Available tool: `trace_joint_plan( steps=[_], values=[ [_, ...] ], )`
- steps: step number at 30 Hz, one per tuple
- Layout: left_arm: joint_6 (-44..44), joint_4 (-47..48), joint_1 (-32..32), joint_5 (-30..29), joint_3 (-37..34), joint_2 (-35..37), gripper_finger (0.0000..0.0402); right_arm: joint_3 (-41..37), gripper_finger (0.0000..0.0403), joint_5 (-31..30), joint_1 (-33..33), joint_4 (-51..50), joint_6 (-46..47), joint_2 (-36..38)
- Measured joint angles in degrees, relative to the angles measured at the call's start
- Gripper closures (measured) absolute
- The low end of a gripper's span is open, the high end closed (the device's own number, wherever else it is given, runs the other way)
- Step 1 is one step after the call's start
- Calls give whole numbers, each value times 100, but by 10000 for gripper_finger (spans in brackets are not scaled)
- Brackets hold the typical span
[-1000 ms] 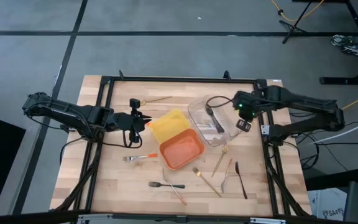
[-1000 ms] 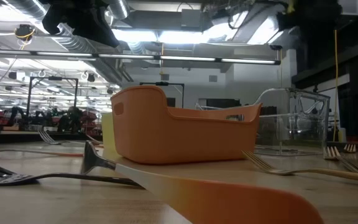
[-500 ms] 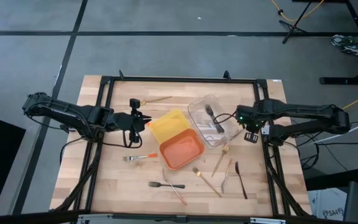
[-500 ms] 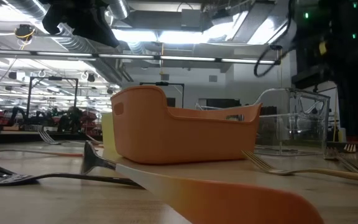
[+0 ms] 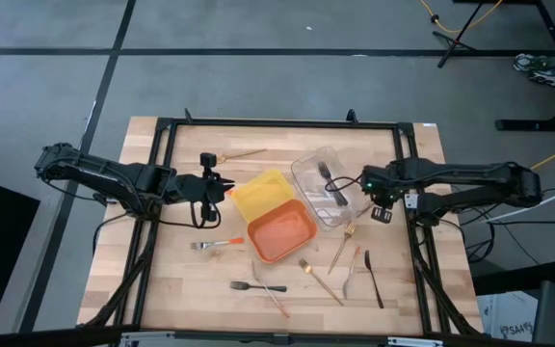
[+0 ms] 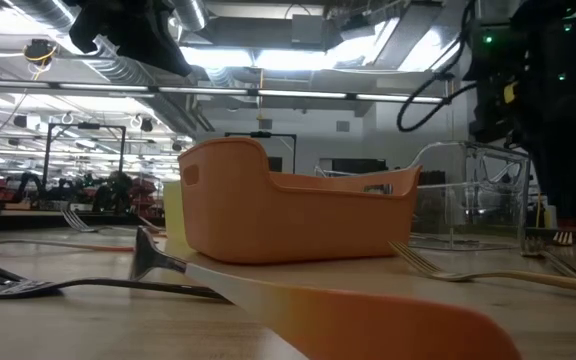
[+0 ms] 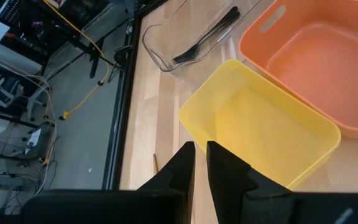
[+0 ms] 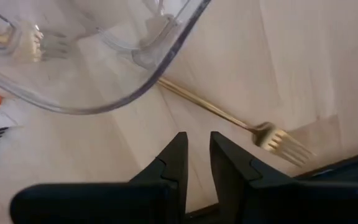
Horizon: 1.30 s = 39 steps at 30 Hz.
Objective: Sort silverware by color (type)
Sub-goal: Put the gold fork into the orange bin
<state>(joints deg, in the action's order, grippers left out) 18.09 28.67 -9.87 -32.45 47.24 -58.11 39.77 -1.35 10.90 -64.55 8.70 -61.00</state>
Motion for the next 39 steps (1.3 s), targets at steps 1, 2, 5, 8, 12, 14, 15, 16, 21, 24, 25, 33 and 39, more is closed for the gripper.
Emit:
trace_joint_plan(
  steps=[1,2,5,8,12,14,15,16,21,24,25,33,39],
  values=[
    [0,0,0,0,0,0,366,0,345,5,0,0,-1,-25],
    [0,2,0,0,0,0,366,0,345,6,0,13,-1,-52],
    [0,3,0,-3,0,0,366,0,345,60,0,42,-3,-179],
    [-2,2,0,-4,0,0,366,0,345,233,0,287,-3,-317],
    [0,2,0,-4,0,0,366,0,345,325,0,584,3,-529],
    [-1,2,0,-4,0,0,366,0,345,344,0,608,7,-622],
    [0,2,0,-4,0,0,366,0,345,344,0,616,7,-668],
    [0,2,0,-4,0,0,366,0,345,351,0,624,7,-710],
    [0,2,0,-9,0,0,366,0,345,611,0,969,19,-907],
    [0,2,0,-9,0,0,366,0,345,628,0,976,36,-988],
    [0,2,0,-9,0,0,366,0,345,591,0,960,54,-1008],
    [2,2,0,-9,0,0,366,0,345,491,0,857,119,-1011],
    [2,2,-1,-7,0,0,366,0,345,270,0,452,-3,-1011]
  ],
)
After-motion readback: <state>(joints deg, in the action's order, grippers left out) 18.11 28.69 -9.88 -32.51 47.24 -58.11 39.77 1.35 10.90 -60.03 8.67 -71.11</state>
